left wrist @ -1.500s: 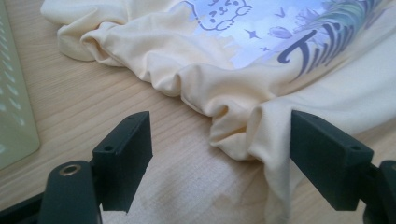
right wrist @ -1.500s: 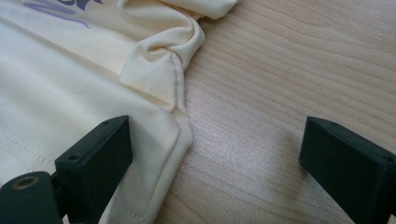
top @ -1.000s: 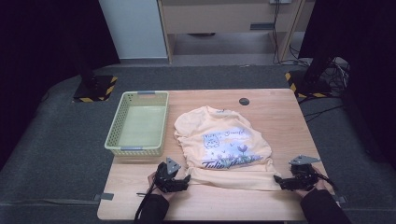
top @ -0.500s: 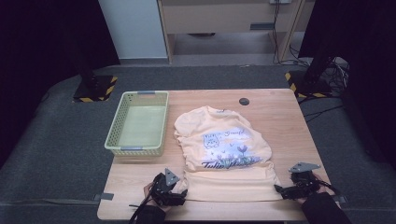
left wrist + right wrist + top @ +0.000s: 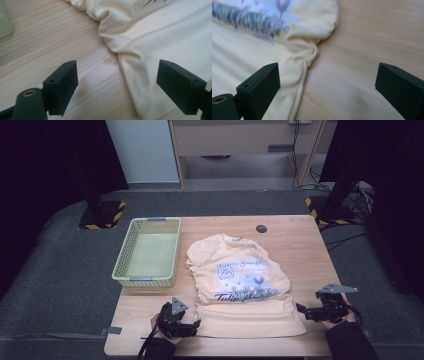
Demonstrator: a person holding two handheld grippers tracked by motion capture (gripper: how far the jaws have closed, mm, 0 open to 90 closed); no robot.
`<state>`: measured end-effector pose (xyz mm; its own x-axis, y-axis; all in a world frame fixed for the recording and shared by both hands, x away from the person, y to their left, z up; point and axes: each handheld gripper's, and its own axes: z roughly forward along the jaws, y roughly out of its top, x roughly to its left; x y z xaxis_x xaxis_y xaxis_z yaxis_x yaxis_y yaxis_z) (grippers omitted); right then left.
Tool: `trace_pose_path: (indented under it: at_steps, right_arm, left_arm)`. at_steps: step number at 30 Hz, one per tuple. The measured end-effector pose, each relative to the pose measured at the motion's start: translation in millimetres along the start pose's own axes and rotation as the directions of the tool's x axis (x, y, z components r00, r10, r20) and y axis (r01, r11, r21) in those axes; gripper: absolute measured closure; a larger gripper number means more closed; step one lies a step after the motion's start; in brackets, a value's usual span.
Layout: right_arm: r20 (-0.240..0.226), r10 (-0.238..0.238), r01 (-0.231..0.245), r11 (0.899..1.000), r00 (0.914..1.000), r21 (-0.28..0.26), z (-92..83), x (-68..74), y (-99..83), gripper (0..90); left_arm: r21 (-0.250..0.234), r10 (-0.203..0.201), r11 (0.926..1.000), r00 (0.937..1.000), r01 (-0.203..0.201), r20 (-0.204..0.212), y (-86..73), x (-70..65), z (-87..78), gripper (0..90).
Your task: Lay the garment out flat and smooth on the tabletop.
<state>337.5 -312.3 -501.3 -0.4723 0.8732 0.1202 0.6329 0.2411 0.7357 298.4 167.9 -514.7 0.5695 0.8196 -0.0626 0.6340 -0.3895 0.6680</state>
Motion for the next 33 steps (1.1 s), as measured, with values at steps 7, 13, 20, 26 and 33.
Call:
trace_pose_path:
  at_steps: [7,13,20,26,33]
  right_arm:
    - [0.019,0.031,-0.029,0.996,0.9993,-0.08,5.2,-8.8,21.3,6.1]
    - [0.027,0.046,-0.042,0.992,0.9986,-0.118,18.7,-10.9,44.8,6.4]
    - [0.043,0.049,-0.041,0.985,0.9979,-0.165,28.5,-10.7,73.6,7.0]
    - [0.046,0.051,-0.042,0.984,0.9976,-0.175,42.3,-12.8,93.8,7.3]
    - [0.052,0.042,-0.034,0.988,0.9977,-0.151,66.6,-14.8,108.1,8.0]
  left_arm:
    - [0.018,0.012,0.9998,0.9999,-0.012,-0.004,4.6,3.9,14.8,16.5]
    - [0.033,0.027,0.9991,0.9994,-0.026,-0.021,1.0,8.6,16.6,15.5]
    - [0.044,0.049,0.9979,0.9979,-0.047,-0.042,-0.7,8.2,16.1,13.6]
    - [0.055,0.045,0.9976,0.998,-0.043,-0.043,-1.2,9.4,15.4,11.4]
    - [0.058,0.052,0.9971,0.9977,-0.049,-0.043,-1.9,11.0,14.8,10.4]
